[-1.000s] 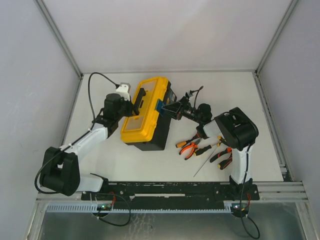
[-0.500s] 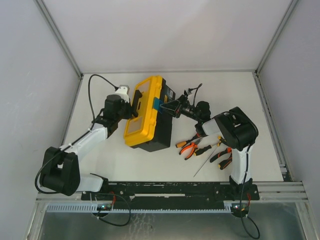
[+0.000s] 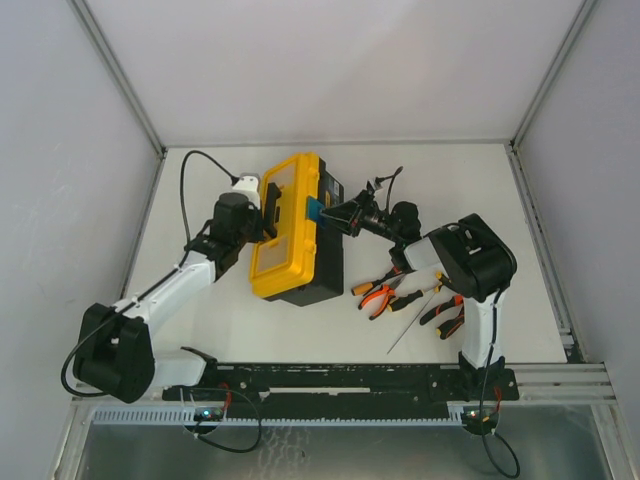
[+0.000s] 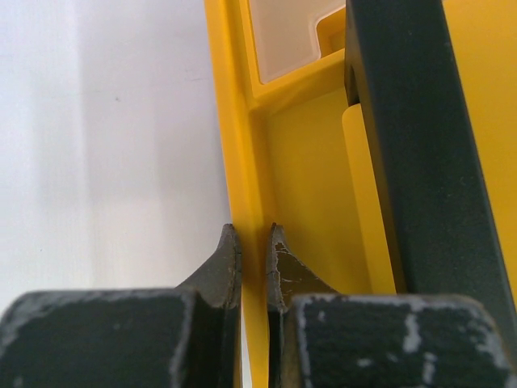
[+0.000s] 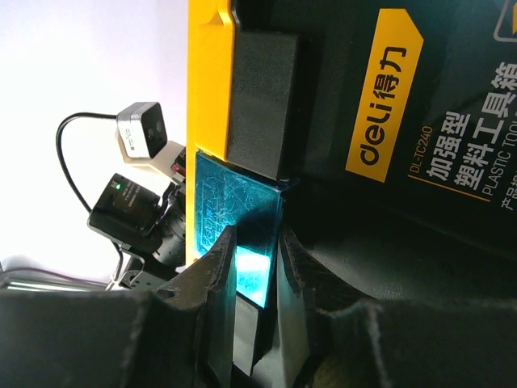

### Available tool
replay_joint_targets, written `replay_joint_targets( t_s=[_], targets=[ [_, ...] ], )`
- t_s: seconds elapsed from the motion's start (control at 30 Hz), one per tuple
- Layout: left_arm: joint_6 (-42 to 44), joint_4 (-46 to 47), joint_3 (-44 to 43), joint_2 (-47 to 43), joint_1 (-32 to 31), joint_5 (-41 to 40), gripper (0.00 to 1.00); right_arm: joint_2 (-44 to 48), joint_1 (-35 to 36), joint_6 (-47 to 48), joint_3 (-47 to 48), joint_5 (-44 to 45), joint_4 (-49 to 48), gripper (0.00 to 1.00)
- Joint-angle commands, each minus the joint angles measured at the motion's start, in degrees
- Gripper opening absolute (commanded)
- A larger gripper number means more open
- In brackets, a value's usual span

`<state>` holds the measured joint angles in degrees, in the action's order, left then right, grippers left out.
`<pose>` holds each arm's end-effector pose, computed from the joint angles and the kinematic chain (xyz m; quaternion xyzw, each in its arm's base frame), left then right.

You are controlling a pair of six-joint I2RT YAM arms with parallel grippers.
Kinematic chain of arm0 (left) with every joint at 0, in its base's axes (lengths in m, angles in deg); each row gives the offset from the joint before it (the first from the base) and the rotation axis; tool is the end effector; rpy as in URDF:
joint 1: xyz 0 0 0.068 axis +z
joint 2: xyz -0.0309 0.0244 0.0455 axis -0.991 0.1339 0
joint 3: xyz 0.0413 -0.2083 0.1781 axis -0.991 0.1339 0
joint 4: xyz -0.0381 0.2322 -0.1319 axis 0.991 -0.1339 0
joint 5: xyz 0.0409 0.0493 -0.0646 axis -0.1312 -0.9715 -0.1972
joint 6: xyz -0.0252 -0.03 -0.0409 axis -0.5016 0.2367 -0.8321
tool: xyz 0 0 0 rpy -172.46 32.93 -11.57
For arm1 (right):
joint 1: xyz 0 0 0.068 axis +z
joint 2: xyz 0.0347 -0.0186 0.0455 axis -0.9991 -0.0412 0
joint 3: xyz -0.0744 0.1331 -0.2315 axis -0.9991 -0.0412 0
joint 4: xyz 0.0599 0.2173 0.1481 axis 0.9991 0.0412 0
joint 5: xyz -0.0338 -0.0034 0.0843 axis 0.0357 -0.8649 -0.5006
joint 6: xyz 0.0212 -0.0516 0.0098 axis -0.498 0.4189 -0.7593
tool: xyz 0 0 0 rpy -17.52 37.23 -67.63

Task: Pack the tool kit
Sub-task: Open the toolbox at the center of the board.

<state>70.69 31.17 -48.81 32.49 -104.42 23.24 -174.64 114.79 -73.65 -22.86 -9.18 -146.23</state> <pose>0.2766 -0.1059 0.2498 0.0551 0.8675 -0.0719 0.4892 0.3431 0.2033 0.1668 0.1211 0.6525 0.7254 0.1826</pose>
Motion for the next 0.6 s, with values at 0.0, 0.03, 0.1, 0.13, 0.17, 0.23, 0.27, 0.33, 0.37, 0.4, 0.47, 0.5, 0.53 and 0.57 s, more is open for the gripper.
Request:
replay_joint_targets(
  t_s=[0.0,0.03,0.1,0.13,0.17,0.23,0.27,0.33,0.37,0.4,0.47,0.5,0.53,0.57],
  targets=[
    [7.92,-5.14,-1.27,1.28,-5.25,-0.16,0.0,7.5,4.96,-1.85,3.59,-6.39,-11.98,0.0],
    [8.03,-5.25,-1.42,1.33,-5.23,-0.31,0.0,7.77,4.86,-1.93,3.52,-6.76,-11.99,0.0],
    [8.07,-5.35,-1.47,1.29,-5.26,-1.47,0.0,8.51,4.88,-1.71,3.41,-7.09,-11.77,0.0],
    [8.37,-5.71,-1.59,1.33,-5.23,-1.88,0.0,9.01,4.92,-1.17,3.13,-7.19,-10.85,0.0],
    [8.43,-5.8,-1.73,1.36,-5.24,-1.96,0.0,9.67,4.89,-0.62,2.99,-7.32,-10.04,0.0],
    [8.46,-5.81,-1.71,1.45,-5.31,-1.97,0.0,10.88,4.84,1.44,2.63,-7.58,-6.88,0.0],
    [8.44,-5.8,-1.75,1.49,-5.25,-2.02,0.0,11.72,4.77,3.25,2.39,-7.56,-5.14,0.0],
    [8.63,-5.88,-1.75,1.47,-5.26,-2.16,0.0,13.19,4.67,5.1,1.89,-7.87,-2.56,0.0],
    [8.69,-5.9,-1.75,1.41,-5.3,-2.13,0.0,13.91,4.59,5.84,1.69,-8.02,-1.77,0.0],
    [8.59,-5.9,-1.75,1.39,-5.3,-2.06,0.0,14.59,4.51,6.45,1.57,-8.05,-0.88,0.0],
    [8.43,-5.73,-1.81,1.37,-5.31,-1.56,0.0,15.42,4.4,6.85,1.47,-8.35,-0.63,0.0],
    [8.49,-5.8,-1.84,1.37,-6.7,-1.59,0.0,15.57,4.4,6.51,1.48,-8.67,-1.15,0.0],
    [8.57,-5.81,-1.76,1.37,-6.9,-1.75,0.0,15.65,4.44,6.31,1.55,-9.06,-2.02,0.0],
    [8.61,-5.88,-1.75,1.37,-6.95,-1.85,0.0,15.72,4.48,6.3,1.7,-9.53,-2.23,0.0]
  ],
)
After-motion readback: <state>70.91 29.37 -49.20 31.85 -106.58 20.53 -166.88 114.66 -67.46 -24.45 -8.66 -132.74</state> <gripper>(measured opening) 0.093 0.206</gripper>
